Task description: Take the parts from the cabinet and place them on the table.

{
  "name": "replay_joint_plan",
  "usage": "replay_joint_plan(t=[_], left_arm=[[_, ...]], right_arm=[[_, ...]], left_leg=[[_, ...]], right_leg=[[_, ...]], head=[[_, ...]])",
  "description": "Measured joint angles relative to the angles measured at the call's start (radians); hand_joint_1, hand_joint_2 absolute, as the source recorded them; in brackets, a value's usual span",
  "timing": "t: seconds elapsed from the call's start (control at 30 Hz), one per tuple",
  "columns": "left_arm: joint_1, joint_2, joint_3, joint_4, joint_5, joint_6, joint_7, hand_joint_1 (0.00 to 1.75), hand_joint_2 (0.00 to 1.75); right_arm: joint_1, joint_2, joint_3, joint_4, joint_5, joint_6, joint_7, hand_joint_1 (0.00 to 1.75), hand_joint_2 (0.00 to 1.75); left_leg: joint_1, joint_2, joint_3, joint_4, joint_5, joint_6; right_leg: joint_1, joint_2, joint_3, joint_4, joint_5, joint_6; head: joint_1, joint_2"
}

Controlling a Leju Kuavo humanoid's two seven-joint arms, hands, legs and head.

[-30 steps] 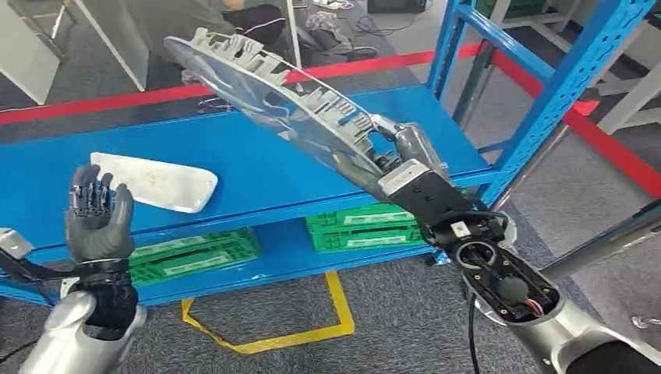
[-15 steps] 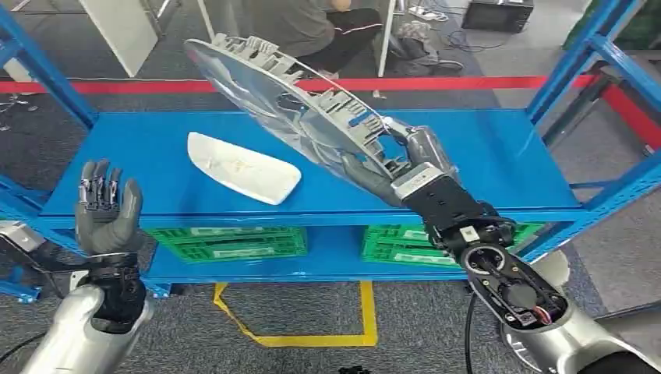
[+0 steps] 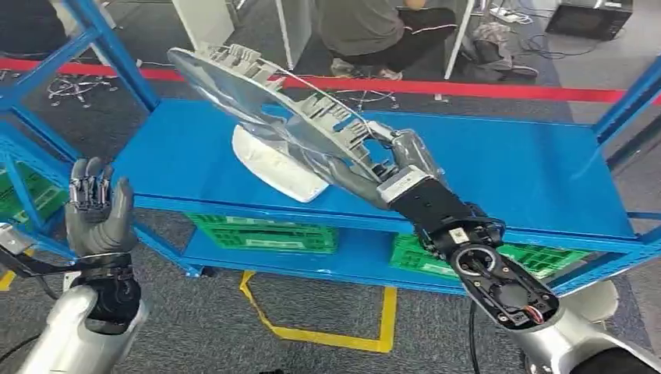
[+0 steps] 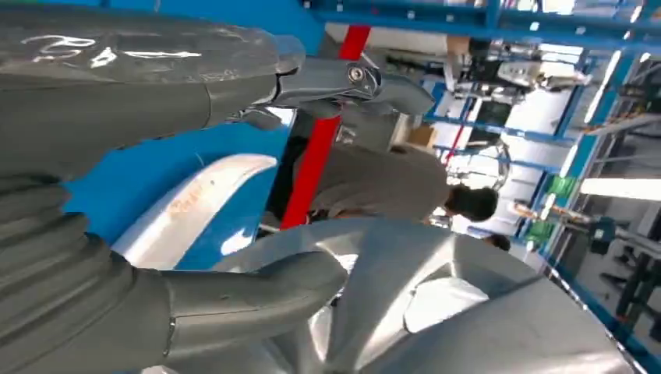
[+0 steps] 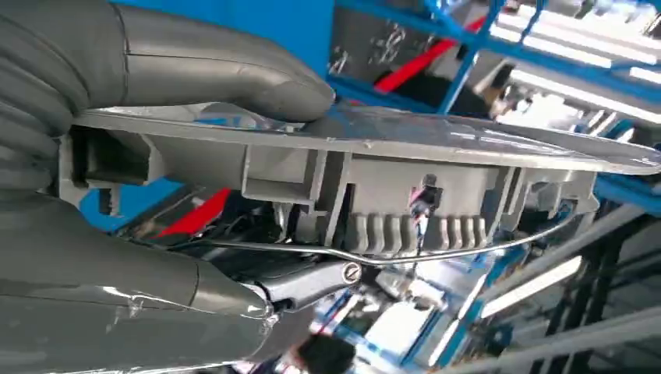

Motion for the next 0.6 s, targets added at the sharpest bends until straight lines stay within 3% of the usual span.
replay_joint_plan(t=[0.07, 0.1, 0.13, 0.17, 0.27, 0.3, 0.33, 0.37, 0.43, 0.47, 0.5, 0.53, 0.57, 0.6], left_arm=[[-0.002, 0.000, 0.000, 0.000, 0.000, -0.001, -0.003, 0.00, 1.75], [-0.005, 0.001, 0.000, 0.000, 0.000, -0.002, -0.005, 0.00, 1.75], [-0.011, 0.001, 0.000, 0.000, 0.000, -0.002, -0.005, 0.00, 1.75], [-0.013, -0.001, 0.000, 0.000, 0.000, -0.002, -0.007, 0.00, 1.75], [-0.011, 0.000, 0.000, 0.000, 0.000, -0.002, -0.008, 0.00, 1.75], [-0.011, -0.001, 0.000, -0.001, 0.000, -0.002, -0.008, 0.00, 1.75], [-0.015, 0.000, 0.000, -0.001, -0.001, -0.001, -0.008, 0.00, 1.75], [-0.017, -0.002, 0.000, -0.001, -0.001, 0.001, -0.005, 0.00, 1.75], [-0.014, -0.004, 0.000, 0.000, -0.001, 0.003, -0.003, 0.00, 1.75], [-0.012, -0.004, 0.000, -0.001, -0.001, 0.005, -0.001, 0.00, 1.75], [-0.010, -0.004, 0.000, 0.000, -0.001, 0.005, 0.000, 0.00, 1.75], [-0.010, -0.004, 0.000, 0.000, -0.001, 0.005, 0.000, 0.00, 1.75], [-0.010, -0.004, 0.000, -0.001, -0.001, 0.006, 0.000, 0.00, 1.75], [-0.011, -0.005, 0.000, -0.001, 0.000, 0.006, 0.000, 0.00, 1.75]], right_arm=[[0.000, 0.003, 0.005, 0.000, 0.000, 0.001, 0.001, 1.75, 1.75], [0.000, 0.005, 0.007, -0.001, 0.000, 0.001, 0.001, 1.75, 1.75], [0.000, 0.005, 0.009, -0.002, -0.003, 0.001, 0.001, 1.75, 1.75], [-0.002, 0.005, 0.010, -0.003, -0.007, 0.001, 0.001, 1.75, 1.75], [-0.002, 0.007, 0.017, -0.003, -0.011, 0.005, 0.001, 1.75, 1.75], [-0.003, 0.007, 0.019, -0.004, -0.011, 0.005, 0.001, 1.75, 1.75], [-0.003, 0.007, 0.021, -0.004, -0.011, 0.006, 0.000, 1.75, 1.75], [-0.003, 0.007, 0.023, -0.006, -0.011, 0.007, -0.002, 1.75, 1.75], [-0.003, 0.007, 0.028, -0.006, -0.011, 0.008, -0.005, 1.75, 1.75], [-0.001, 0.007, 0.032, -0.006, -0.011, 0.010, -0.005, 1.75, 1.75], [0.000, 0.007, 0.034, -0.006, -0.011, 0.012, -0.006, 1.75, 1.75], [0.000, 0.007, 0.036, -0.006, -0.011, 0.013, -0.006, 1.75, 1.75], [-0.001, 0.007, 0.038, -0.006, -0.011, 0.013, -0.006, 1.75, 1.75], [-0.001, 0.007, 0.041, -0.007, -0.011, 0.014, -0.008, 1.75, 1.75]], left_leg=[[-0.001, 0.010, 0.077, -0.158, 0.081, 0.008], [-0.006, 0.048, 0.136, -0.260, 0.119, 0.017], [-0.019, 0.096, 0.162, -0.314, 0.111, 0.021], [-0.020, 0.075, 0.161, -0.313, 0.115, 0.028], [-0.020, 0.037, 0.163, -0.316, 0.113, 0.039], [-0.008, 0.026, 0.171, -0.324, 0.117, 0.044], [-0.009, 0.012, 0.172, -0.324, 0.117, 0.048], [-0.009, 0.004, 0.173, -0.324, 0.117, 0.055], [-0.011, -0.025, 0.173, -0.324, 0.116, 0.057], [-0.012, -0.040, 0.174, -0.323, 0.116, 0.058], [-0.013, -0.056, 0.175, -0.322, 0.115, 0.058], [-0.013, -0.072, 0.177, -0.321, 0.115, 0.057], [-0.013, -0.088, 0.180, -0.319, 0.114, 0.056], [-0.012, -0.103, 0.184, -0.316, 0.111, 0.053]], right_leg=[[0.002, -0.024, 0.004, 0.000, -0.004, 0.001], [0.004, -0.035, 0.009, 0.000, -0.007, 0.005], [0.014, -0.044, 0.010, 0.001, -0.013, 0.012], [0.017, -0.052, 0.012, -0.001, -0.016, 0.016], [0.018, -0.089, 0.028, -0.008, -0.025, 0.031], [0.010, -0.069, 0.022, -0.001, -0.035, 0.038], [0.011, -0.011, 0.010, 0.040, -0.065, 0.040], [0.010, 0.019, -0.022, 0.113, -0.105, 0.039], [0.013, 0.041, -0.109, 0.290, -0.174, 0.041], [0.013, 0.042, -0.135, 0.334, -0.179, 0.040], [0.013, 0.042, -0.137, 0.325, -0.158, 0.038], [0.013, 0.045, -0.118, 0.274, -0.117, 0.035], [0.013, 0.053, -0.085, 0.191, -0.064, 0.031], [0.012, 0.082, -0.043, 0.090, -0.007, 0.026]], head=[[-0.008, 0.000], [-0.013, 0.000], [-0.015, 0.000], [-0.013, 0.000], [-0.004, 0.000], [-0.002, 0.000], [0.005, 0.000], [0.013, 0.000], [0.029, 0.000], [0.032, 0.000], [0.033, 0.000], [0.036, 0.000], [0.039, 0.000], [0.044, 0.000]])
